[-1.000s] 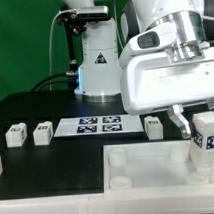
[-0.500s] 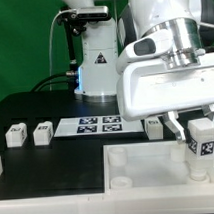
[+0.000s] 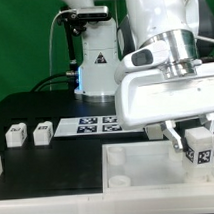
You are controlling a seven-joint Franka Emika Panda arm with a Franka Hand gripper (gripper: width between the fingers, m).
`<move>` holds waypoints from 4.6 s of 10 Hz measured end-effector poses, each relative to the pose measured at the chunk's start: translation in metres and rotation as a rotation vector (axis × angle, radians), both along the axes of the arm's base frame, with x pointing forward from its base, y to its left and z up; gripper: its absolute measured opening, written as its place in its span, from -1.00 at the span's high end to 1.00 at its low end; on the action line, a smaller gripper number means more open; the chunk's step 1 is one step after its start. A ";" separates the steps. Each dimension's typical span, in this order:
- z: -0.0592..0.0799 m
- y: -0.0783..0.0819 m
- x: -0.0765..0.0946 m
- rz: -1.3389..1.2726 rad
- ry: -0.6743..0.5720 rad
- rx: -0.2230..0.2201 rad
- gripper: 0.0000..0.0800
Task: Assemble one leg
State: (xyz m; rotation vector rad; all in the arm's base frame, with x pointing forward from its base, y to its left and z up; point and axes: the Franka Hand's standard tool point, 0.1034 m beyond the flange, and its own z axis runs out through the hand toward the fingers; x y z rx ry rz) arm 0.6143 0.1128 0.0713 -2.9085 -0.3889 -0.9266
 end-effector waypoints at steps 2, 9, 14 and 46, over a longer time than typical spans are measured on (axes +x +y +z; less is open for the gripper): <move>0.000 0.000 0.000 0.002 -0.004 -0.001 0.27; -0.003 0.000 -0.002 0.006 0.025 -0.005 -0.60; -0.003 0.000 -0.002 0.006 0.026 -0.005 -0.62; 0.000 0.018 -0.002 -1.143 0.789 0.373 0.25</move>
Offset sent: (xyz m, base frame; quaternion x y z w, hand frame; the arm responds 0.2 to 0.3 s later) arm 0.0000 0.0000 0.0000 0.0000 0.0000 0.0000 1.0000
